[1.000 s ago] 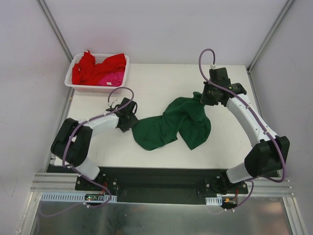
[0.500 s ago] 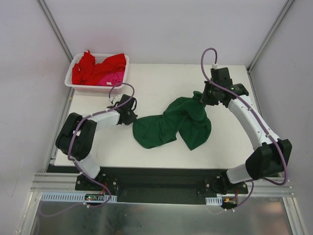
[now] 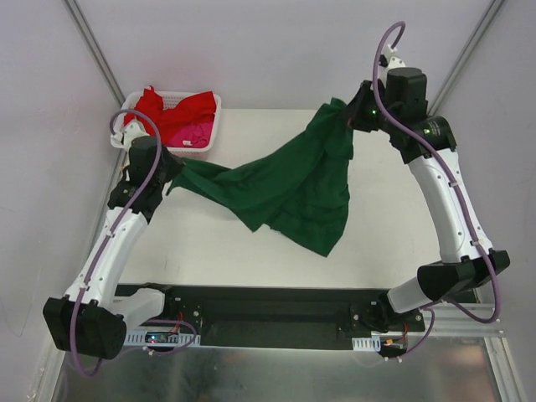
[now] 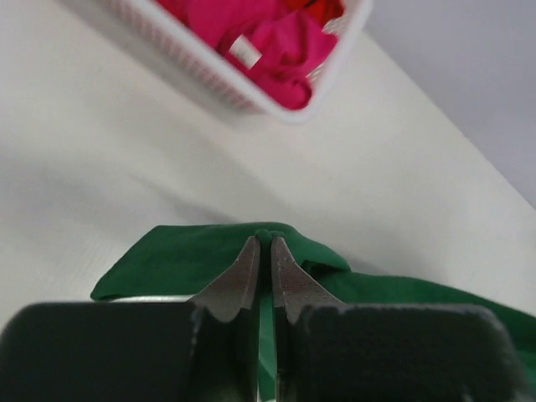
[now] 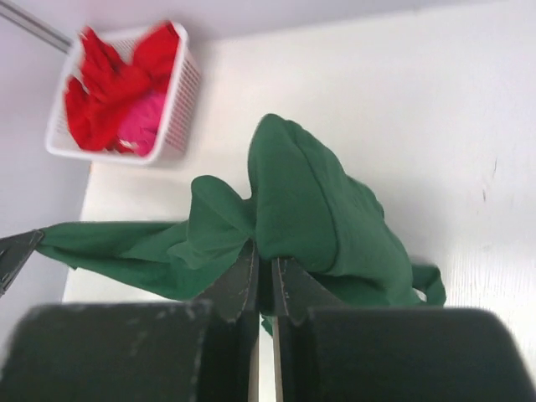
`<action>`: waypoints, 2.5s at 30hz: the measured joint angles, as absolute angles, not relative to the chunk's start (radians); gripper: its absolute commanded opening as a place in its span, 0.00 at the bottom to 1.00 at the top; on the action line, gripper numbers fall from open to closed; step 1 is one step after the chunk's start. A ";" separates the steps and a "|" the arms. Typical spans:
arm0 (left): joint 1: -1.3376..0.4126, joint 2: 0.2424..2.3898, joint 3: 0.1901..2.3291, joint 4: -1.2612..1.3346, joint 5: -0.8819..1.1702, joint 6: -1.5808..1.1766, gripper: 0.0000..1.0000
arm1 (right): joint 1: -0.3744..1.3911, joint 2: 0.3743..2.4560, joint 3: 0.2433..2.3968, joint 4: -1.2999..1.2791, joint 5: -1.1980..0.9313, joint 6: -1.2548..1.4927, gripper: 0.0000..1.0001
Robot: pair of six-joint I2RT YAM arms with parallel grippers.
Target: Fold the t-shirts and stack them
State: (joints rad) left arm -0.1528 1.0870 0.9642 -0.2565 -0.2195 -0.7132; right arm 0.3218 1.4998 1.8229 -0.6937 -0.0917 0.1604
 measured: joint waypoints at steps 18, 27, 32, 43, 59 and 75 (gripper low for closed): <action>-0.153 1.013 1.246 -0.522 -0.235 -0.455 0.00 | 0.323 1.421 1.747 -0.699 -0.059 0.144 0.01; -0.153 0.948 0.865 -0.596 -0.132 -0.580 0.00 | 0.334 1.227 1.305 -0.794 -0.132 0.235 0.01; -0.153 0.982 0.705 -0.593 -0.131 -0.667 0.00 | 0.371 1.282 1.108 -0.812 -0.148 0.253 0.01; -0.128 0.994 0.535 -0.491 -0.036 -0.783 0.84 | 0.363 1.511 1.258 -0.839 -0.093 0.204 0.01; 0.211 0.968 0.447 -0.432 0.028 -0.834 0.50 | 0.288 1.446 1.218 -0.901 -0.075 0.167 0.01; 0.211 1.082 0.404 -0.179 0.068 -0.877 0.12 | 0.288 1.446 1.218 -0.905 -0.083 0.156 0.01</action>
